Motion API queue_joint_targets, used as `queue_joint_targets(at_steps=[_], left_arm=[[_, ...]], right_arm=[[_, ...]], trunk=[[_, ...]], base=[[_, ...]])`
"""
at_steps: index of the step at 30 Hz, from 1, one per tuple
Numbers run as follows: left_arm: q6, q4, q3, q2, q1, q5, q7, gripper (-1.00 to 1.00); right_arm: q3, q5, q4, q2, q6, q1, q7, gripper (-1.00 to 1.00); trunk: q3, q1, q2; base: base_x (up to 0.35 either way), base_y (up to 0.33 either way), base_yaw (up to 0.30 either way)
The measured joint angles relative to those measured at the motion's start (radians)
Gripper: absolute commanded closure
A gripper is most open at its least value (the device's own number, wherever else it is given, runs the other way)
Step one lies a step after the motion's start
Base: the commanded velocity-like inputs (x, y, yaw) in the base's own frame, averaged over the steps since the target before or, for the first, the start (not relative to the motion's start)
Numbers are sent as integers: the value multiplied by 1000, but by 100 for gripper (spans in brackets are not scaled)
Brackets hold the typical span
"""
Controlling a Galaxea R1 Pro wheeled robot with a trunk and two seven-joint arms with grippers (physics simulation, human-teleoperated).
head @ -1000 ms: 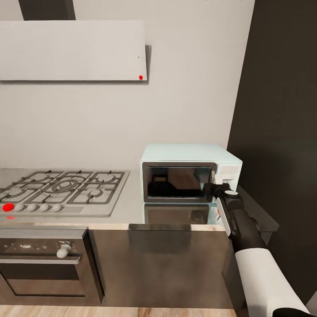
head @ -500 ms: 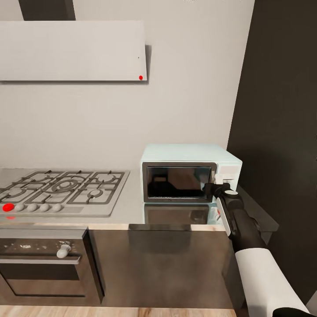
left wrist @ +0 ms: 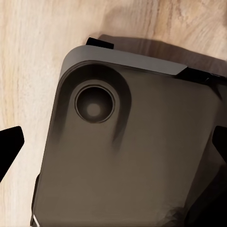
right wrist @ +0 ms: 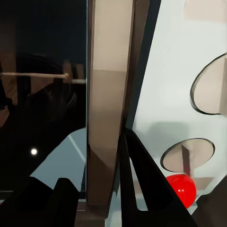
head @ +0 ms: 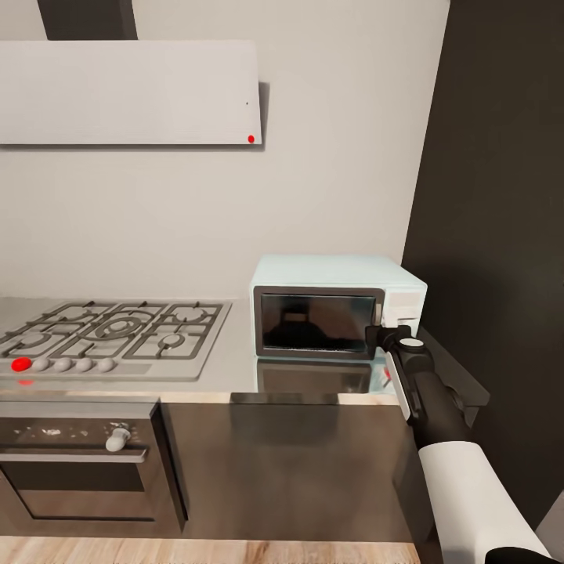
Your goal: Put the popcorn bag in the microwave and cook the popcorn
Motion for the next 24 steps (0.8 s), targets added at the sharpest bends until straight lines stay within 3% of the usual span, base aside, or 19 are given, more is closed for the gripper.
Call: queue_joint_targets(at_steps=[6,15,19,24], left_arm=[[0,0,0,-1,0,0,0,-100],[0,1,0,-5,-1,0,0,-100],[0,1,0,-5,-1,-1,0,-100],[0,1,0,-5,-1,-1,0,-100]], right_arm=[[1,-2,0,0,-1,0,-1,100],[11,-68,0,1,-5,1,8,100],[27,-64,1,1,-5,1,7,100],[12,-64,1,1,-5,1,8,100]], trunk=[[0,0,0],[0,1,0],[0,1,0],[0,1,0]], base=[[-51,0,0],[-321,6,0],[-330,107,0],[-276,202,0]])
